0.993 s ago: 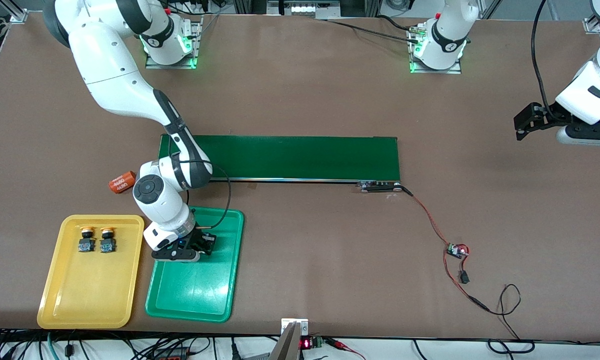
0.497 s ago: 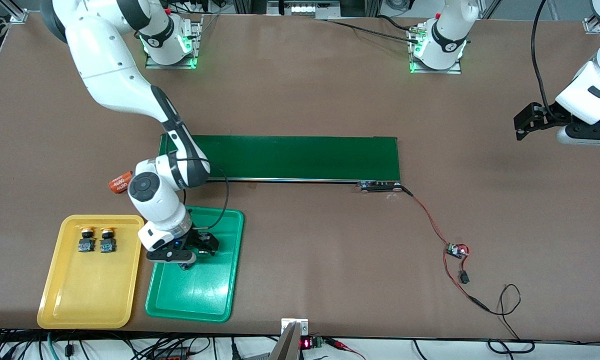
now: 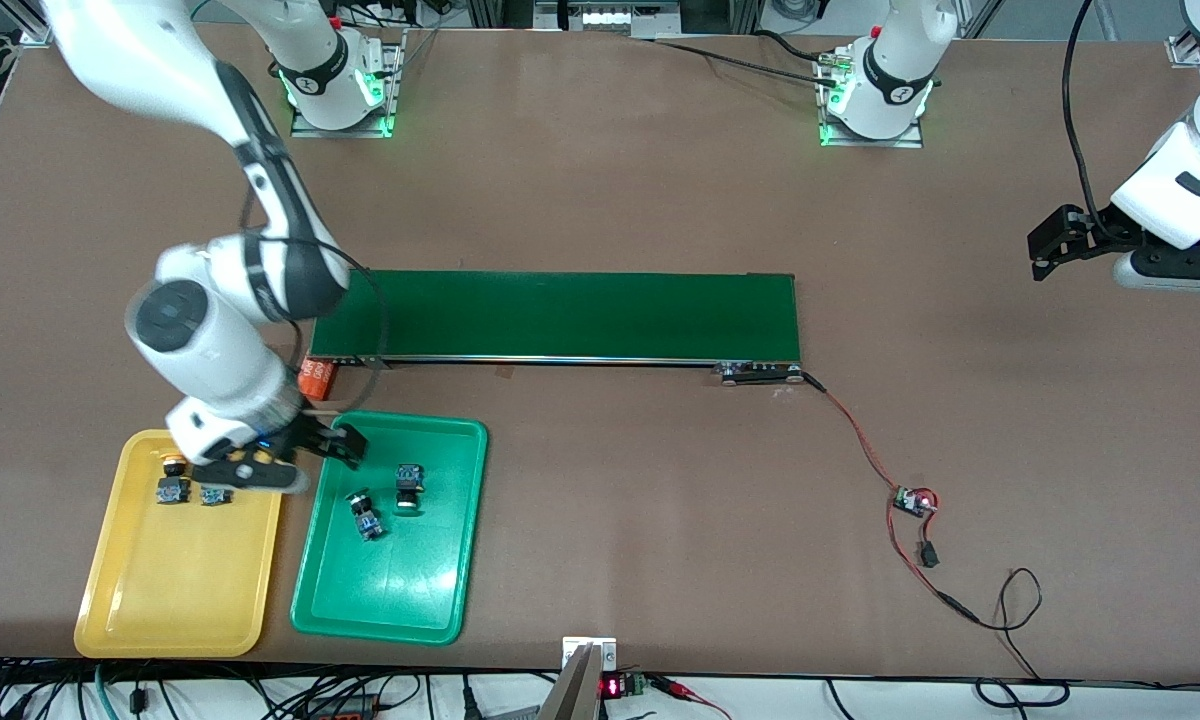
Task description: Sort buttons by color to trays
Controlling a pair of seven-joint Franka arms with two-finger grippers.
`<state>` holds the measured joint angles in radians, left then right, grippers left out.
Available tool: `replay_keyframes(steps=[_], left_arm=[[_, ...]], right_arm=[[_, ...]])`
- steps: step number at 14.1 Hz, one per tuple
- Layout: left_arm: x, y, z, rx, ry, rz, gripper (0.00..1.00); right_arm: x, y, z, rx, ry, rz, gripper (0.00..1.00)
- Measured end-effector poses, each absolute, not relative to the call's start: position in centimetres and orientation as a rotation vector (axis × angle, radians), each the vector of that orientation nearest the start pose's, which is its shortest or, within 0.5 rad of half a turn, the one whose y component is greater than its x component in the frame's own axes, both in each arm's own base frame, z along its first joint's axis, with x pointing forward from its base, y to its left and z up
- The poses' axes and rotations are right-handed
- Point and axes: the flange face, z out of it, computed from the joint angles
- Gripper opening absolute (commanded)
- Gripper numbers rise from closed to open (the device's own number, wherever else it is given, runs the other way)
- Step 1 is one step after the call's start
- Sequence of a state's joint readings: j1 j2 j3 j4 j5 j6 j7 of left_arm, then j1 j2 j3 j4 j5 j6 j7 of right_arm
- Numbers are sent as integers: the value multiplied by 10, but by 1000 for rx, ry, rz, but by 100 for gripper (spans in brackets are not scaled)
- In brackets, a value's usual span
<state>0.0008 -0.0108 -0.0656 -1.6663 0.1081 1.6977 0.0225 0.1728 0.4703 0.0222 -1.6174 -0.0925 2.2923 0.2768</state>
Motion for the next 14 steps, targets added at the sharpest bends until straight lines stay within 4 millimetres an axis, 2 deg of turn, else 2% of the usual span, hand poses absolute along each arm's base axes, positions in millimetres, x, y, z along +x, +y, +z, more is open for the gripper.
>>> replay_keyframes(steps=[3,6,10,14], left_arm=[[560,-25,597,-3031,145,-64,100],[560,-25,597,-3031,144,-63,100],[560,-25,597,-3032,144,-62,100],[560,-28,597,-3033,151,-62,100]], right_arm=[[664,90,441,-3179,29,-254,100],[634,56,495,-3209,-36,-149,100],[592,14,545,-3225,-118,17,100],[562,-6,582,-3228,-101,26,100]])
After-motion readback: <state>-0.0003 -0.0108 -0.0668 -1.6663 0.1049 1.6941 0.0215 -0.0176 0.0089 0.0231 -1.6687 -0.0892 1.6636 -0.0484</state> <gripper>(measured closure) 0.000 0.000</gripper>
